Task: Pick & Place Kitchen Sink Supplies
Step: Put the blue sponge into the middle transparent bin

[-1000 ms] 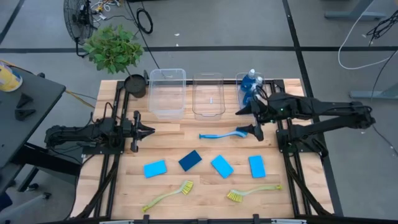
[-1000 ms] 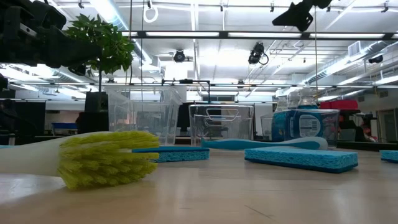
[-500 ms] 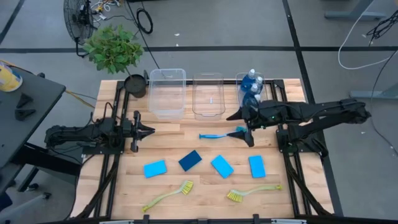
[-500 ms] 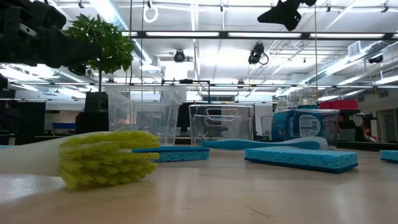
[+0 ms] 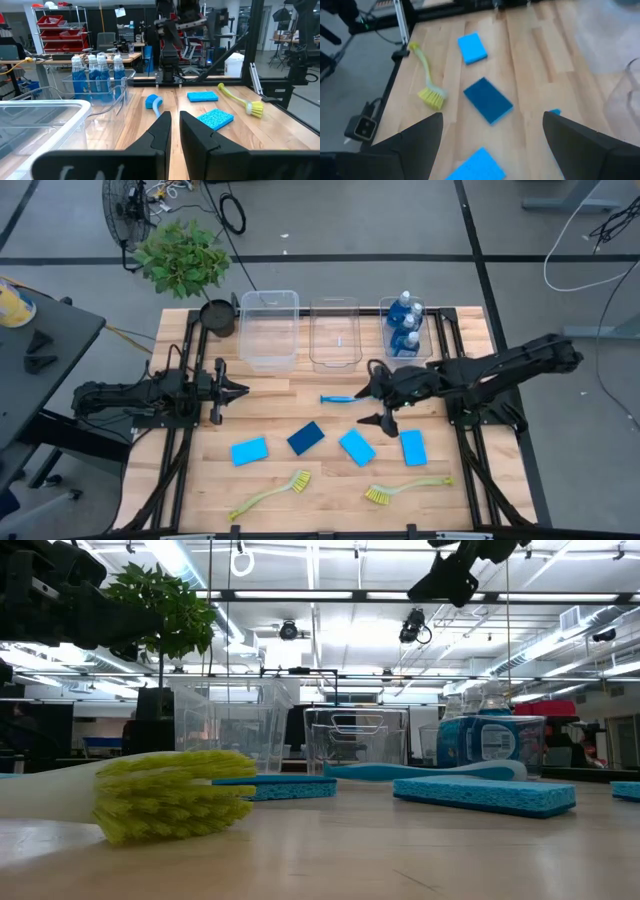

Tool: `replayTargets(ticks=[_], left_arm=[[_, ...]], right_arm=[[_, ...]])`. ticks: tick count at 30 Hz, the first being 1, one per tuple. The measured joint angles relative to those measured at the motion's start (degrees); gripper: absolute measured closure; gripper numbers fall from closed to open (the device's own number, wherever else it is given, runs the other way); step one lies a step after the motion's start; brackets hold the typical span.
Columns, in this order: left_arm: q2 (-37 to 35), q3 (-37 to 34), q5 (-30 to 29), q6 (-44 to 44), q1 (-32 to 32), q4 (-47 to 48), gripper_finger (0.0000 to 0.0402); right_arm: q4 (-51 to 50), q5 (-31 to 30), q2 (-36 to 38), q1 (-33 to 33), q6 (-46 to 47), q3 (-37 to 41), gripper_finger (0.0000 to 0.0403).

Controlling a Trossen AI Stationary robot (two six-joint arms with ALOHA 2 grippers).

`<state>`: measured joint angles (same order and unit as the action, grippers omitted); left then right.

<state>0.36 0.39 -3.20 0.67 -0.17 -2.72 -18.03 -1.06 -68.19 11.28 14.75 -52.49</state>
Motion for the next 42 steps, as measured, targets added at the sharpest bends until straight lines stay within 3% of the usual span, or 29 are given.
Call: replayTargets(ticks=[19, 25, 42], left_arm=[[0.0, 0.0, 0.0, 0.0, 0.0, 0.0, 0.0358], [0.0, 0.0, 0.0, 0.0, 0.0, 0.0, 0.0358], [0.0, 0.0, 0.0, 0.0, 0.0, 0.0, 0.0358]], right_arm=[[-0.7, -0.2, -11.1, 6.9, 12.2, 0.0, 0.0057], [-3.0, -3.0, -15.2, 9.0, 16.9, 0.0, 0.0057], [-4.3, -2.9, -26.5, 10.2, 32.9, 0.0, 0.0057]])
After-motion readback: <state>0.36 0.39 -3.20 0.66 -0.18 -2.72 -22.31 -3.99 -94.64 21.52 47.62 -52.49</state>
